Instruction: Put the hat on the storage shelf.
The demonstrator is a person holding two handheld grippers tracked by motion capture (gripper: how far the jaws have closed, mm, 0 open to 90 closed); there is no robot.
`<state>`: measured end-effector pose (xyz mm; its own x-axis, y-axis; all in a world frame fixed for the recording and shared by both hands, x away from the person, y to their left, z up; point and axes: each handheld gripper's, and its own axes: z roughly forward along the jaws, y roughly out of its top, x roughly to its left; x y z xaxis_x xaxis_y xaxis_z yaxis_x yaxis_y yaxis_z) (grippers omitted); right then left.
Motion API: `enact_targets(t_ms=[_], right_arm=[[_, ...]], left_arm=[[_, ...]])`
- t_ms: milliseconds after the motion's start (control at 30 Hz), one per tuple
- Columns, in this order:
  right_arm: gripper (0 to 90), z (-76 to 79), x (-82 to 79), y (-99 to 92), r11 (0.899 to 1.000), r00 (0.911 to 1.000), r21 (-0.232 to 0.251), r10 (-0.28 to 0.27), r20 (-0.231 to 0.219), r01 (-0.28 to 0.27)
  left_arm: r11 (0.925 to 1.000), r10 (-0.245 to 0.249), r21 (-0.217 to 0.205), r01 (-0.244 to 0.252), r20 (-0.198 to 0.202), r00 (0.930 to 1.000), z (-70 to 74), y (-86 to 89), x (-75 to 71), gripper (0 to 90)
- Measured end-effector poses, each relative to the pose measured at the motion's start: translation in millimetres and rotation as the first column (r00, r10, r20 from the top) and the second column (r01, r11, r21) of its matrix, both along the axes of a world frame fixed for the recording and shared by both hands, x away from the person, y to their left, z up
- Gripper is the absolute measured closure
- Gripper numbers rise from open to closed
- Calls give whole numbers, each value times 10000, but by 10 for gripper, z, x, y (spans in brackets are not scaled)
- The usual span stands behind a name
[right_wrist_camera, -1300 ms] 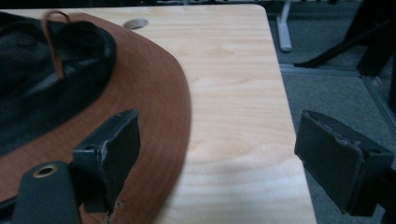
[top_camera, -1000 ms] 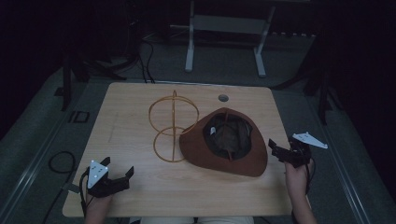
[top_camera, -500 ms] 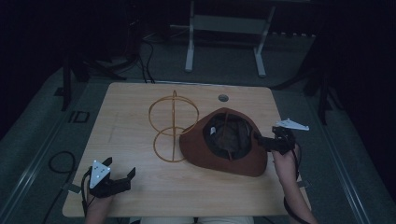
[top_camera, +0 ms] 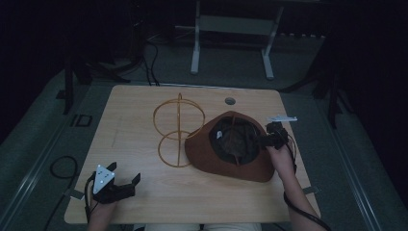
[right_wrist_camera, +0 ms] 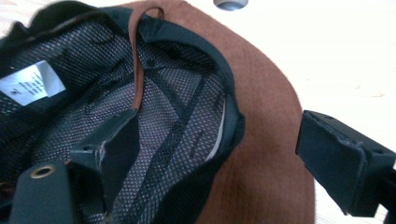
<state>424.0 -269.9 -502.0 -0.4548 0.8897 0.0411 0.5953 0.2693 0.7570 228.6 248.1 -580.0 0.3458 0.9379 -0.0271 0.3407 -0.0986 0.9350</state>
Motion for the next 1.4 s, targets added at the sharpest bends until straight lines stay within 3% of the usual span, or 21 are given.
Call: enact_targets(t_ms=[67, 167, 267, 333, 400, 500, 600, 667, 733, 833, 900, 1067, 1100, 1167, 1200, 1267, 1300, 1400], right_arm=[[124, -34, 45, 38, 10000, 9998, -22, 15, -177, -15], [124, -80, 106, 111, 9988, 9994, -484, -129, -328, 113], [124, -111, 152, 150, 9989, 9988, -456, -117, -467, 95], [159, -138, 170, 196, 9954, 9990, -918, -302, -340, 269], [181, -168, 221, 213, 9963, 9962, -842, -229, -835, 158], [215, -196, 260, 257, 9902, 9970, -1356, -437, -646, 347], [225, -226, 312, 290, 9865, 9964, -1551, -614, -582, 517], [320, -243, 339, 307, 9832, 9965, -1723, -693, -476, 601], [332, -262, 361, 327, 9777, 9954, -1950, -873, -392, 781], [443, -288, 379, 347, 9726, 9955, -2206, -846, -421, 733], [453, -311, 383, 371, 9707, 9937, -2258, -969, -565, 818], [546, -369, 384, 420, 9542, 9929, -2827, -1132, -376, 981], [604, -368, 381, 428, 9510, 9918, -2895, -1236, -322, 1091], [805, -341, 361, 428, 9387, 9861, -3086, -1659, -130, 1538], [826, -316, 351, 415, 9382, 9835, -3001, -1809, 2, 1726], [838, -275, 333, 383, 9475, 9817, -2599, -1901, 108, 1864], [840, -254, 318, 379, 9456, 9801, -2592, -1968, 252, 1966], [843, -158, 283, 325, 9563, 9777, -2035, -2057, 430, 2101]], left_arm=[[10000, -49, -1, 49, -9, 10000, -1, -2, 1, 27], [10000, -85, 9, 85, -19, 10000, -2, -3, 3, 27], [10000, -81, 19, 81, -37, 10000, -2, -2, 4, 27], [9999, -118, -23, 117, -73, 9999, -4, 1, 6, 27], [9999, -115, -22, 115, -66, 9999, -7, 0, 9, 28], [9999, -123, -26, 123, -88, 9999, -8, 0, 12, 28], [9999, -157, -32, 156, -130, 9998, -11, 1, 15, 28], [9999, -151, 1, 151, -156, 9998, -12, 1, 16, 28], [9999, -147, 2, 147, -162, 9998, -12, 1, 17, 27], [9999, -109, -22, 109, -132, 9999, -9, 1, 16, 27], [9999, -126, -63, 125, -131, 9998, -7, 7, 15, 27], [9999, -117, -96, 115, -159, 9998, -6, 10, 16, 28], [9999, -132, -101, 130, -168, 9998, -4, 11, 16, 28], [9999, -128, -95, 127, -172, 9998, -3, 11, 16, 28], [9999, -128, -103, 126, -192, 9997, -4, 11, 17, 28], [9999, -134, -98, 132, -219, 9997, -4, 15, 19, 28], [9999, -126, -107, 124, -228, 9997, -4, 16, 19, 28], [9999, -116, -117, 113, -240, 9996, -3, 17, 20, 28]])
